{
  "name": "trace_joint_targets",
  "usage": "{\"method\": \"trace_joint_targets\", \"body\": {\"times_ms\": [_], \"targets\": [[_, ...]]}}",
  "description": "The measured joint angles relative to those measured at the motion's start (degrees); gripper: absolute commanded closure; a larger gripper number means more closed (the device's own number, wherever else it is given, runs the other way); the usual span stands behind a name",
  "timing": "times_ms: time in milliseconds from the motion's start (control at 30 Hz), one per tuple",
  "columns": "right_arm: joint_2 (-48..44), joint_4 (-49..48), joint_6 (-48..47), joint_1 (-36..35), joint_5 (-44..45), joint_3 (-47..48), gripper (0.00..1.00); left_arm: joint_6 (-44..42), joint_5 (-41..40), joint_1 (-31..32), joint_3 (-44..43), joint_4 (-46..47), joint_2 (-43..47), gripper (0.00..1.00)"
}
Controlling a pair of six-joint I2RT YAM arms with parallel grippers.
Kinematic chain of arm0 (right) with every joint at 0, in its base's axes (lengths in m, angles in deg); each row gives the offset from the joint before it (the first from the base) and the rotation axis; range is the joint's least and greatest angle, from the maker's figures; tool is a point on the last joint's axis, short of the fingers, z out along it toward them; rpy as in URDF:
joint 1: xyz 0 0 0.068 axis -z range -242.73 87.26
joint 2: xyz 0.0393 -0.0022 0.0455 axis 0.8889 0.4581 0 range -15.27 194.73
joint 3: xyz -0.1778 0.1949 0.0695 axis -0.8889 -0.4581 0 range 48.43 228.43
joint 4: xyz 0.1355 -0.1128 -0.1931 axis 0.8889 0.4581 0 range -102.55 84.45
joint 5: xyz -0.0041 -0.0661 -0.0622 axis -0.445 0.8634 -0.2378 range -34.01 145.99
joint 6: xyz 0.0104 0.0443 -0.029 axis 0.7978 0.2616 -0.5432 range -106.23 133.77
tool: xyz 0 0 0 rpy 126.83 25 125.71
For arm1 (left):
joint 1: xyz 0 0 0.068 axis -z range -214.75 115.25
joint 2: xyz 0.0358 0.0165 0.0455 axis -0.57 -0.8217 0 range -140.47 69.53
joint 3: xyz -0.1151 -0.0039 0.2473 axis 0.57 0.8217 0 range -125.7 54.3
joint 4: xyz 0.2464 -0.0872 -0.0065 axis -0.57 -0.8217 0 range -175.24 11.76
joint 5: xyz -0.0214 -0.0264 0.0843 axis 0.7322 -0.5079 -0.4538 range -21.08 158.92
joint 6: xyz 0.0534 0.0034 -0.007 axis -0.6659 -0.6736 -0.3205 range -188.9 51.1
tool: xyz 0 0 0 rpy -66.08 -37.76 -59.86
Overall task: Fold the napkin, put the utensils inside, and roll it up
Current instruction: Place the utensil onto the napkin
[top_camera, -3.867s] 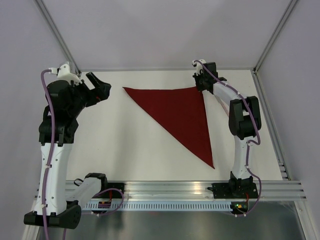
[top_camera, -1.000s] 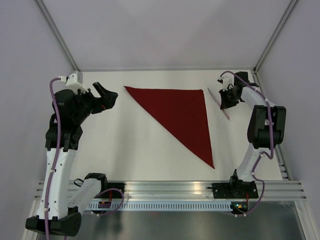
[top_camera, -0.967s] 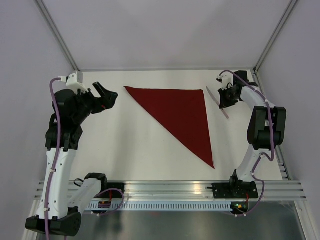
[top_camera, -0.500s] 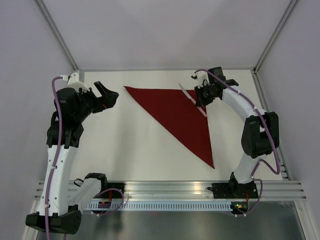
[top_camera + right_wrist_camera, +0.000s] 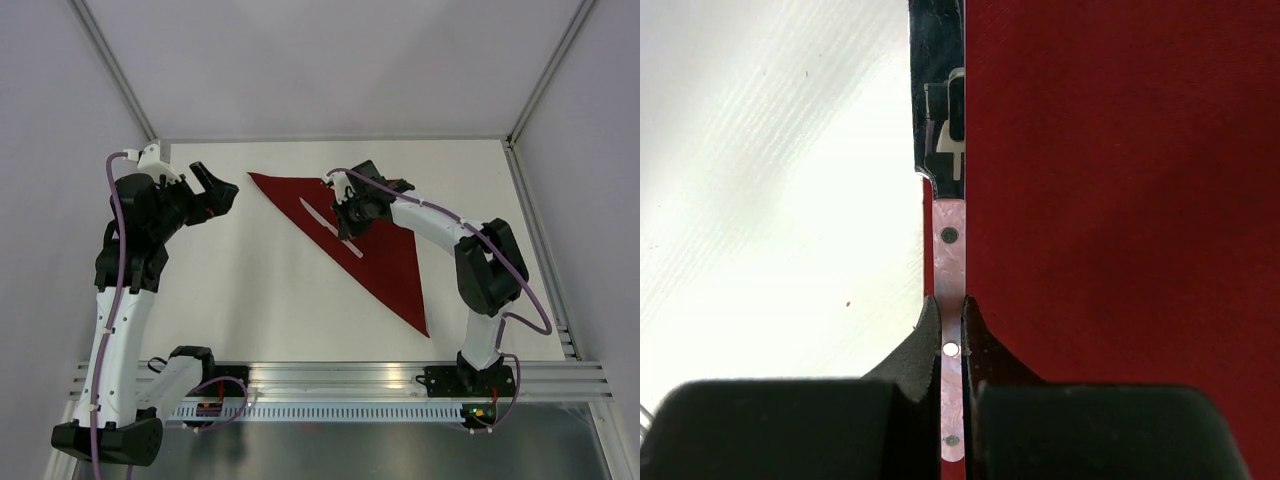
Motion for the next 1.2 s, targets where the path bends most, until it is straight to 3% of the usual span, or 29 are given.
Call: {"method": "trace_joint_targets", "body": {"times_ms": [467, 1200], "targets": [[7.23, -3.61, 1.07, -3.21, 4.72, -0.74, 1.00, 0.00, 0.00, 0.00, 0.00, 0.00, -0.24, 0.00], [10.01, -4.46, 1.07, -3.93, 5.84, -0.74, 0.98, -0.02, -0.02, 0.00, 0.72, 0.04, -0.15, 0.00]]}}
